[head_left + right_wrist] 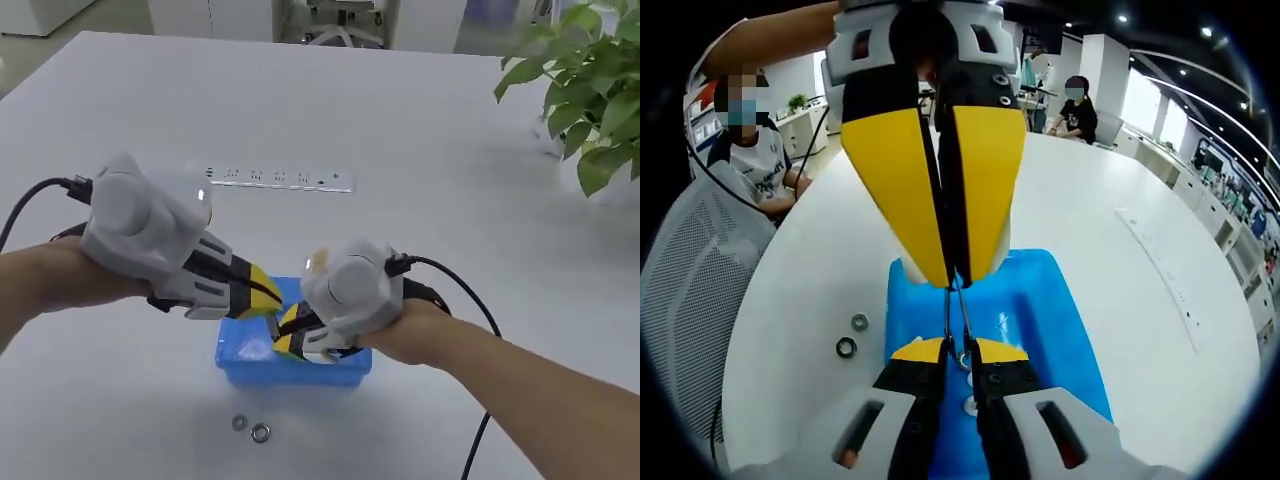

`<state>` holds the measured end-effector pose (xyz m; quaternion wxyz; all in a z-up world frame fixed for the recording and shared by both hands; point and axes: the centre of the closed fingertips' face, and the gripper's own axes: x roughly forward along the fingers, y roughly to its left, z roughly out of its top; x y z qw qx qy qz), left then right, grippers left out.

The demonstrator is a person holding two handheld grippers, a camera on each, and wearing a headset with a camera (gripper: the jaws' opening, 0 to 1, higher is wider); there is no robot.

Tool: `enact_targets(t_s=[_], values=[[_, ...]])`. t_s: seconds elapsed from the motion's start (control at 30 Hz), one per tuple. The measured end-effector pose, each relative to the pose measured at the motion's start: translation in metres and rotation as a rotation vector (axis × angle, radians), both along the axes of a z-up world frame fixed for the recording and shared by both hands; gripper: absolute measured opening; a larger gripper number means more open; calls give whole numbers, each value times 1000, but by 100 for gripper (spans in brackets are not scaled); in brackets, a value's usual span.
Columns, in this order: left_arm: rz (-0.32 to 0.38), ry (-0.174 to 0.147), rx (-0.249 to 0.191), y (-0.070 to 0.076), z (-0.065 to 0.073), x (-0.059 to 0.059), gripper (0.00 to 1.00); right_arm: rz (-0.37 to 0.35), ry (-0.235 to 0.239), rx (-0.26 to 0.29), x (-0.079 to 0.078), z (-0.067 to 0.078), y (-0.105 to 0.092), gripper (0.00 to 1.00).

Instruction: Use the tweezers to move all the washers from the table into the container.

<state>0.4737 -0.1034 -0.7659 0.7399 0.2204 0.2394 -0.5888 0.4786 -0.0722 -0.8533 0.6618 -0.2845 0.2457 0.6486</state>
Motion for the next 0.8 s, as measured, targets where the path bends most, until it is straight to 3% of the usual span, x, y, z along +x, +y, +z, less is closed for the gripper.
enact_targets(t_s=[0.5, 0.8], values=[[-8, -34, 7, -2, 25, -8, 5, -18, -34, 39, -4, 26, -2, 12], [-11, -45, 2, -3, 39, -20, 5, -22, -60, 56, -17, 41, -3, 13]])
